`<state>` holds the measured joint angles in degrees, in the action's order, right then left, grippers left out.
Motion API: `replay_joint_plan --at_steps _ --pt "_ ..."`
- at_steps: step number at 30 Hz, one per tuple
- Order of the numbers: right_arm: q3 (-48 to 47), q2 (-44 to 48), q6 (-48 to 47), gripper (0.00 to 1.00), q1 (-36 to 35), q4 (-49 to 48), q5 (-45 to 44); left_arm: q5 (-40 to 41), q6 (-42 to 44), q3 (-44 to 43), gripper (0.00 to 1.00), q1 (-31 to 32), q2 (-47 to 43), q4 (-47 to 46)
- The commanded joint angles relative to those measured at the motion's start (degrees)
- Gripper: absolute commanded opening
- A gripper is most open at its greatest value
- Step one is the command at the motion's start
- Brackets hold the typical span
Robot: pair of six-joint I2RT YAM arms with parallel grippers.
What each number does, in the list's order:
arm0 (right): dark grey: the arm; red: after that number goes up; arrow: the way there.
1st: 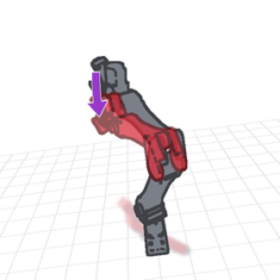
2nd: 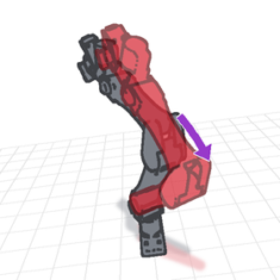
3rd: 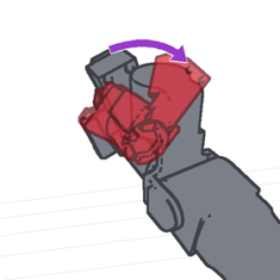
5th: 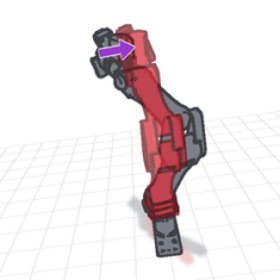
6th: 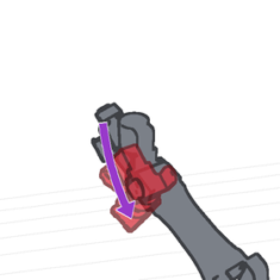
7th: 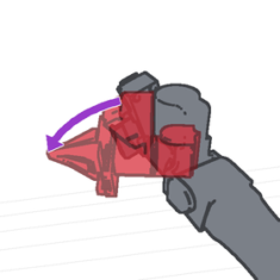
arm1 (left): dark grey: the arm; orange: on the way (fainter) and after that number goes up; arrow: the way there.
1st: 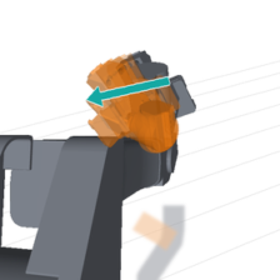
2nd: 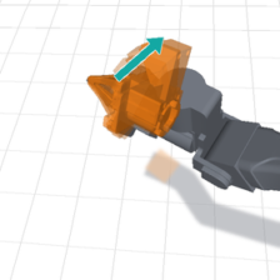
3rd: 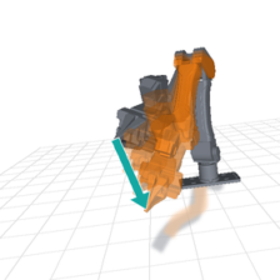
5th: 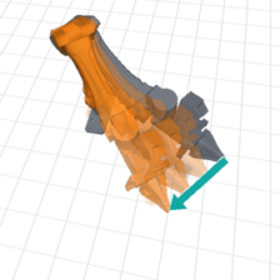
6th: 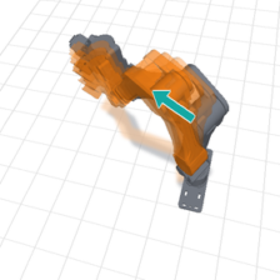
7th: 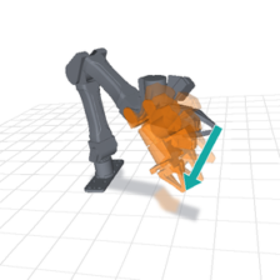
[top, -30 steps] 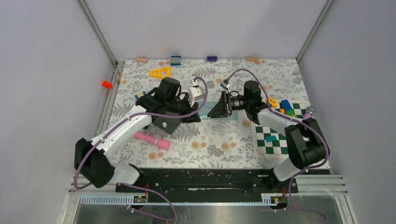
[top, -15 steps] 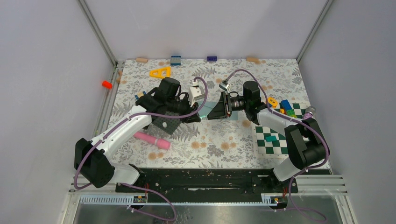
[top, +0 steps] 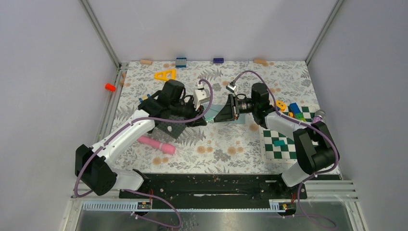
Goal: Place the letter into the envelope and seal it
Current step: Screw the solid glue.
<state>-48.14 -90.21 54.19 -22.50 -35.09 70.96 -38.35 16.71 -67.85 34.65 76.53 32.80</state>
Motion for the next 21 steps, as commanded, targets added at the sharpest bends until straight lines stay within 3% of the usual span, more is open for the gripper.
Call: replay_joint_plan --at_steps 1,7,15,19,21 --pt "-1.5 -0.1 1.4 0.25 0.2 -5.4 2.6 -0.1 0.5 0.2 0.15 0.2 -1.5 -2.4" --pt "-0.9 0.0 -0.7 0.23 0.2 -10.5 4.9 -3.2 -0.6 -0.2 0.15 0.1 0.3 -2.0" --pt "0.0 2.1 -10.7 0.29 0.1 -13.4 7.8 -16.3 -3.5 -3.2 0.15 -1.8 7.2 1.1" --pt "0.4 4.4 -23.1 0.3 0.1 -6.6 7.7 -21.9 -4.1 -4.2 0.15 -3.4 9.9 2.4" --pt "0.4 6.2 -32.8 0.32 0.0 3.1 6.3 -23.3 -4.3 -4.4 0.16 -3.9 10.4 2.7"
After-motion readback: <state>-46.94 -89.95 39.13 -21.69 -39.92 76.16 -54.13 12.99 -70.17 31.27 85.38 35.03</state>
